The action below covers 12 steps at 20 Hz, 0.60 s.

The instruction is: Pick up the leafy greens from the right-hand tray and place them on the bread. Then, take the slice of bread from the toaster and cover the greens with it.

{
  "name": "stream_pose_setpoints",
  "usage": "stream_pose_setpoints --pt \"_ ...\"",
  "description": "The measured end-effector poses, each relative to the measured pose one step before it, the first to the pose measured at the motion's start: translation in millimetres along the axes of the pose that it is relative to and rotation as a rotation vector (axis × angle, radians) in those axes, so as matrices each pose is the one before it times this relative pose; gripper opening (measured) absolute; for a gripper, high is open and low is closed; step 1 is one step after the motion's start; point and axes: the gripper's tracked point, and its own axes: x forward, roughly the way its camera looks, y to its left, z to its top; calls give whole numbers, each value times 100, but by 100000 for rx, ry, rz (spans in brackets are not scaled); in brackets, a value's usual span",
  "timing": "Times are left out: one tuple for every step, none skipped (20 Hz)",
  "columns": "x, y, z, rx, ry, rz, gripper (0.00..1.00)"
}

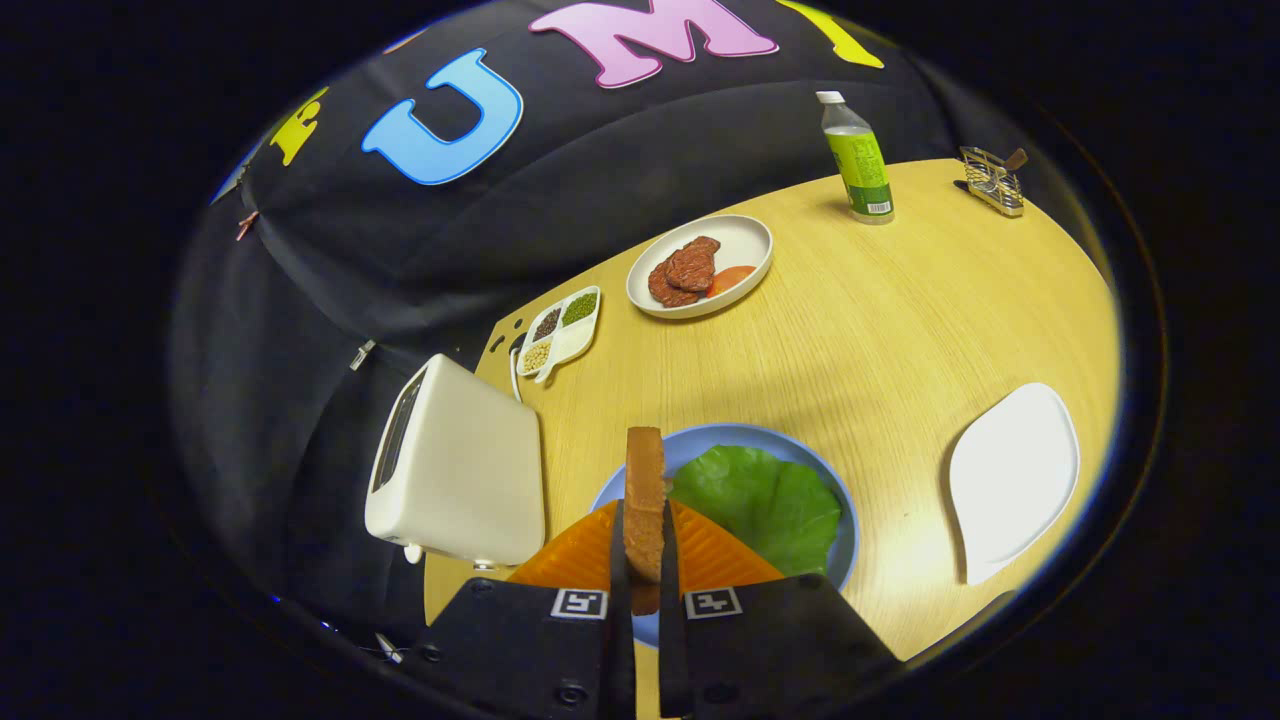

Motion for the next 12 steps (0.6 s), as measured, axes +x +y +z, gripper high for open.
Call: stream_pose_setpoints --pt "-165 -531 -141 -384 664 -988 13" --pt "-40 -313 -180 -175 752 -618 15" --pt "-2 -407 -133 116 760 -499 16" --pt "-53 -362 -108 395 456 -817 18" --pt "-28 -717 -205 -94 938 -2036 18" --pt "-90 -478 -284 38 765 -1644 24" --pt "1 -595 -106 -309 649 -1630 23" --pt "-137 -547 -168 -851 274 -1729 36" --pt "-185 -395 93 -839 -448 -958 43" --pt "-269 -279 118 -486 -318 -256 55" --pt "-380 -35 202 205 -440 526 59" --pt "-431 -76 115 295 -680 568 68"
